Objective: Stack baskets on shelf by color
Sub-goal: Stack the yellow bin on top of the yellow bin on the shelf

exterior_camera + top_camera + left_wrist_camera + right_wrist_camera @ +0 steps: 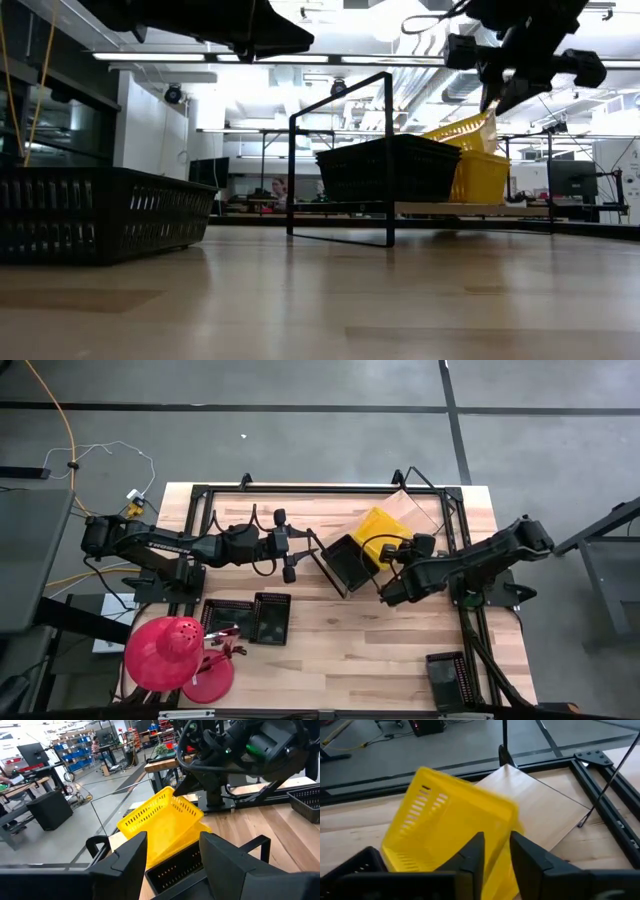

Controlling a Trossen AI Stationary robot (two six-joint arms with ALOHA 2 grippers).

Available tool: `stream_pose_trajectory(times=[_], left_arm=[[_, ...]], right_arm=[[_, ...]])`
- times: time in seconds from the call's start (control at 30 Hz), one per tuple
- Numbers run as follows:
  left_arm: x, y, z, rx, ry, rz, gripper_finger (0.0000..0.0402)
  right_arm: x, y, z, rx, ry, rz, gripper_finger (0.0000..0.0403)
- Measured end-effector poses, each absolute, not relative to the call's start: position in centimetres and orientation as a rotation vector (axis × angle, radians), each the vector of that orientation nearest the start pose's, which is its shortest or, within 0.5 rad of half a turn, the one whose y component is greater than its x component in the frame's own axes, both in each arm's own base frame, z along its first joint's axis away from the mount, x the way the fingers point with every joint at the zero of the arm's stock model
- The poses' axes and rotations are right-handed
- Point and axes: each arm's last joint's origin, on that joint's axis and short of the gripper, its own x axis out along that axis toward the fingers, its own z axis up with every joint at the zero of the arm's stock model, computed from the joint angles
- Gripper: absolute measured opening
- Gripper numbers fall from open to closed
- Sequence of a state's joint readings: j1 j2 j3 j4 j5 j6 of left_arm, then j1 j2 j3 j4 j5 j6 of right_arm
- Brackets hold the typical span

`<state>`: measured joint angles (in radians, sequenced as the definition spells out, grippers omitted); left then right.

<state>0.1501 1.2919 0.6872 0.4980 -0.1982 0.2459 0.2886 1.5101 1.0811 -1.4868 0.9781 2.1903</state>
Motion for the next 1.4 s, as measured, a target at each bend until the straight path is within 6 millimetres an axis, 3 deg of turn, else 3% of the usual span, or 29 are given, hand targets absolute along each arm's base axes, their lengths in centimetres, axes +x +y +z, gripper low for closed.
stream_pose_trajectory(times=[0.23, 0.37, 0.5, 0.83, 1.0, 1.17, 1.4], left_arm=[[27.5, 4.7, 25.7, 0.246, 0.149, 0.333, 0.0168], [27.5, 4.7, 25.7, 0.239, 0.148, 0.334, 0.0168], [27.5, 4.7, 25.7, 0.237, 0.147, 0.334, 0.0168], [27.5, 4.7, 25.7, 0.212, 0.143, 0.335, 0.0168], [27.5, 4.7, 25.7, 0.191, 0.140, 0.336, 0.0168], [27.5, 4.7, 25.7, 0.150, 0.133, 0.338, 0.0168], [27.5, 4.7, 25.8, 0.138, 0.124, 0.340, 0.0168]], right_arm=[[22.8, 4.3, 25.5, 0.575, 0.314, -1.479, 0.0146], [23.0, 4.5, 26.5, 0.450, 0.406, -1.421, 0.0168], [23.0, 4.6, 27.4, 0.351, 0.485, -1.386, 0.0176], [21.6, 4.3, 29.3, 0.074, 0.924, -1.125, 0.0176], [19.1, 3.5, 30.3, 0.069, 0.925, -1.039, 0.0176], [16.0, 2.7, 29.7, 0.127, 0.832, -0.938, 0.0176], [14.0, 2.0, 28.4, 0.121, 0.612, -0.749, 0.0176]])
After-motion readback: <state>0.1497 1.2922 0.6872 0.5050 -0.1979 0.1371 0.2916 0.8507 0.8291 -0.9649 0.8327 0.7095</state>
